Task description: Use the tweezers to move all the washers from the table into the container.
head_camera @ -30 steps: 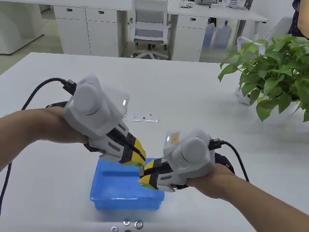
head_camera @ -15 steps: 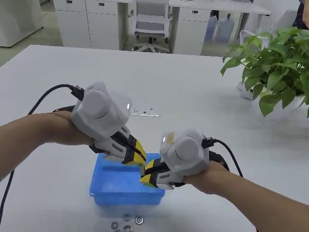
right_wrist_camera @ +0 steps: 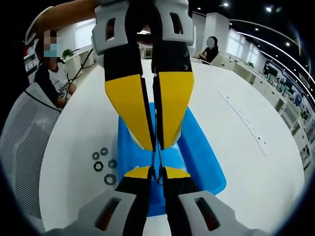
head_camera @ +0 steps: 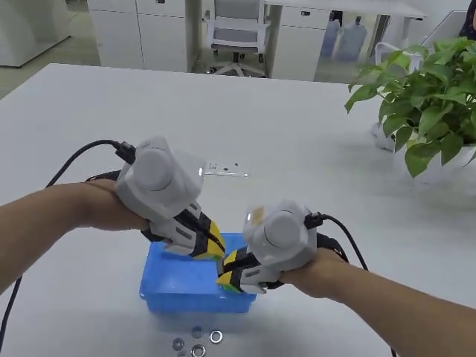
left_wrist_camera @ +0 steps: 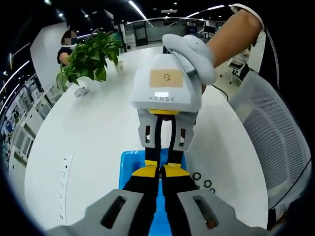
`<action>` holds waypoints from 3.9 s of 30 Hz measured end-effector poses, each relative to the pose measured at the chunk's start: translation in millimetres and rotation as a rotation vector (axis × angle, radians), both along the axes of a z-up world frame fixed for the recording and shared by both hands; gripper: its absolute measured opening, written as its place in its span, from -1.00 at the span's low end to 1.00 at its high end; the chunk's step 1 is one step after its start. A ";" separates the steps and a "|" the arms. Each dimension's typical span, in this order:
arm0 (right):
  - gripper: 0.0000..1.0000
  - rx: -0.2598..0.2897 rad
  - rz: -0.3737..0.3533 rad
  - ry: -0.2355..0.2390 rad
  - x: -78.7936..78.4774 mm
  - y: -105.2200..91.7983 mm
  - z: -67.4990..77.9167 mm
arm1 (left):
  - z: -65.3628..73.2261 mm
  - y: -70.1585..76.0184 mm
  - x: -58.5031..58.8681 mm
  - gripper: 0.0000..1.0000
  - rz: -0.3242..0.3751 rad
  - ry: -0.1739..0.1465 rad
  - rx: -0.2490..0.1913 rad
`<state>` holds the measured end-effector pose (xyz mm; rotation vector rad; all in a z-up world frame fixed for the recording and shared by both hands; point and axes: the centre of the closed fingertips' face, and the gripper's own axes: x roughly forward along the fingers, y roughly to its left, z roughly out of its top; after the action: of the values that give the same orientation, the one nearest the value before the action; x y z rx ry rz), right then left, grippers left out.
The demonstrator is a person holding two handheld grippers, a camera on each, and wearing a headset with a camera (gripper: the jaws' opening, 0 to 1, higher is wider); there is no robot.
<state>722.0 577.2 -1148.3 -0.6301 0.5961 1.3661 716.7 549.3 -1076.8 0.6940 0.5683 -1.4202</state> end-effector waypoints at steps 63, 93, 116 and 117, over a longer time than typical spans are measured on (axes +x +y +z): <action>-0.76 0.097 -0.008 -0.119 -39.0 4.4 67.3 | 63.4 2.9 -44.8 -0.88 -0.045 -0.079 0.013; -0.76 0.087 0.035 -0.082 -80.3 15.9 35.4 | 29.6 13.4 -82.4 -0.88 -0.044 -0.053 0.042; -0.76 0.068 0.055 -0.021 -98.2 20.7 1.5 | -4.4 20.3 -96.9 -0.88 -0.035 -0.006 0.071; -0.76 0.066 0.054 -0.019 -98.4 20.6 0.7 | -5.8 20.6 -97.7 -0.88 -0.035 -0.005 0.073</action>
<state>623.7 597.8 -1147.6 -0.6084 0.5198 1.4233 618.9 570.0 -1082.6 0.7684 0.6091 -1.4359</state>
